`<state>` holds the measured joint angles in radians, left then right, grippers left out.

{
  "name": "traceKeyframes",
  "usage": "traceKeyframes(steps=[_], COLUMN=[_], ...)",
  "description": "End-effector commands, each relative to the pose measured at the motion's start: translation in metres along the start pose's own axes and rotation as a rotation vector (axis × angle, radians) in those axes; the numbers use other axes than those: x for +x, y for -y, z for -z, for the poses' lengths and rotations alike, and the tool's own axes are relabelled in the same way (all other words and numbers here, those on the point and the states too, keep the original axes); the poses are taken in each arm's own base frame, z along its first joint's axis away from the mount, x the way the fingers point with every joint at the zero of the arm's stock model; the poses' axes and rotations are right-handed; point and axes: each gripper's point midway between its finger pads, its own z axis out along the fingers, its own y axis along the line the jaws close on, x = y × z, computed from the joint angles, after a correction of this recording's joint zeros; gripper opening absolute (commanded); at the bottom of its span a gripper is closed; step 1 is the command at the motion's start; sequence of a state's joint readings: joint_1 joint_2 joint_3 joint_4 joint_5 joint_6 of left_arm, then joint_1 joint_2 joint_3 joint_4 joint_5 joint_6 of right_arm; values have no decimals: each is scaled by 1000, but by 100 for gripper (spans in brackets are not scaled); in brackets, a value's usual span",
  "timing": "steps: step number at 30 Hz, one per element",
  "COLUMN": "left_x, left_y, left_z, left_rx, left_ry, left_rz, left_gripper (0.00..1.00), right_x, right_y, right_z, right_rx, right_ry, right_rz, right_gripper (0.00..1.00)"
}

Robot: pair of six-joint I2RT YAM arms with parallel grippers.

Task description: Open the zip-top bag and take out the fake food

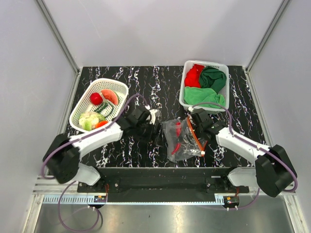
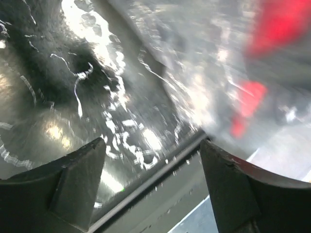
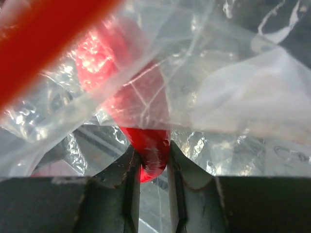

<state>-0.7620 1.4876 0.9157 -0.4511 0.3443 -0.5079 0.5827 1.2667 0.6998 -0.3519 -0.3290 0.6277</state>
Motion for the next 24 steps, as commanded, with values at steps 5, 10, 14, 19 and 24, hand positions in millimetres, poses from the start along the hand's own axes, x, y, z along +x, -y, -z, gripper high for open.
traceKeyframes(steps=[5, 10, 14, 19, 24], left_x=[-16, -21, -27, -53, -58], left_y=[54, 71, 66, 68, 57], left_z=[61, 38, 15, 18, 11], left_rx=[200, 216, 201, 278, 279], left_ry=[215, 180, 141, 203, 150], left_rz=[-233, -211, -154, -91, -56], left_gripper=[91, 91, 87, 60, 11], right_x=[-16, -25, -27, -16, -8], right_y=[-22, -45, -59, -59, -55], right_z=[12, 23, 34, 38, 51], right_rx=[-14, -65, -113, -131, -125], right_ry=[-2, -18, -15, -43, -38], right_rz=[-24, -39, -34, -37, -10], right_gripper=[0, 0, 0, 0, 0])
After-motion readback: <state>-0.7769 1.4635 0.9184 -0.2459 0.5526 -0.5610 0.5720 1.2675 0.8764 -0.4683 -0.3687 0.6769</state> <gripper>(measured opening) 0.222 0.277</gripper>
